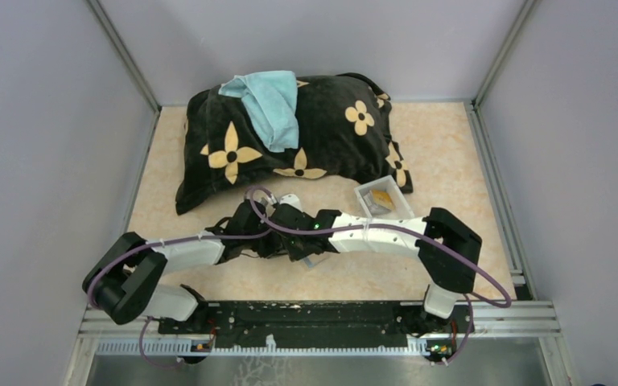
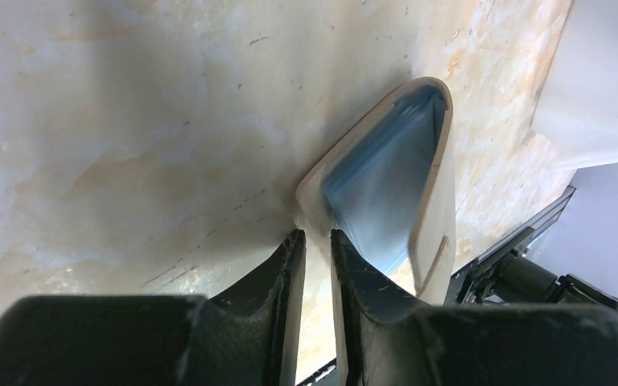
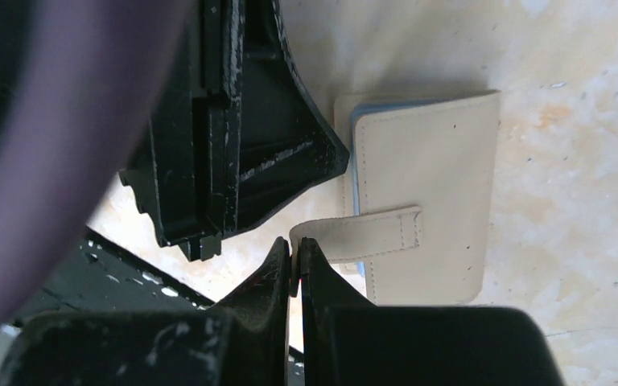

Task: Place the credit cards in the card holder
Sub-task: Close the card holder at the center of the board, then turn over the card holder at the center of the board.

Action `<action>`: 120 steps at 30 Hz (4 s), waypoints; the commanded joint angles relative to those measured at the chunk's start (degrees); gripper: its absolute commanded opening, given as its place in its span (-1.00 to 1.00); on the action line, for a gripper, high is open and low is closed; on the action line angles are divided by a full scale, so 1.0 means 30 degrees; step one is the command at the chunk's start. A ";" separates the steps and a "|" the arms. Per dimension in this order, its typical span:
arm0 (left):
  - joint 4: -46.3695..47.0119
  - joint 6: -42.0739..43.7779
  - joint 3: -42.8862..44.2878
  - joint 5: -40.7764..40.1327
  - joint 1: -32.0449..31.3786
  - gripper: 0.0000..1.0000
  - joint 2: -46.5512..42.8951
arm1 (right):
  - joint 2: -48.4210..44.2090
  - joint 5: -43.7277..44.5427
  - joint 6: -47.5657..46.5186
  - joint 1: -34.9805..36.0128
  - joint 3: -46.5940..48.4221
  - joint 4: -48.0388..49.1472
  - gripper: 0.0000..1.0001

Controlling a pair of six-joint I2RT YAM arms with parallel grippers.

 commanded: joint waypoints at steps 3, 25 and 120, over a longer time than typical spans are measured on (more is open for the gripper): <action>-0.4243 0.0516 -0.1317 -0.1984 -0.0107 -0.46 -0.0208 | 0.0197 -0.0876 0.0518 0.0478 -0.0471 0.1600 -0.99; -0.6833 -0.0298 -0.1229 -0.3094 -0.0195 -0.39 -0.2815 | 0.0795 -0.3488 0.0570 0.0775 -0.1575 0.2998 -0.28; -0.9846 0.0153 0.4406 -0.3760 -0.4018 -0.40 0.2243 | -0.3144 -1.1071 0.0851 -0.7838 -1.3666 1.4231 0.28</action>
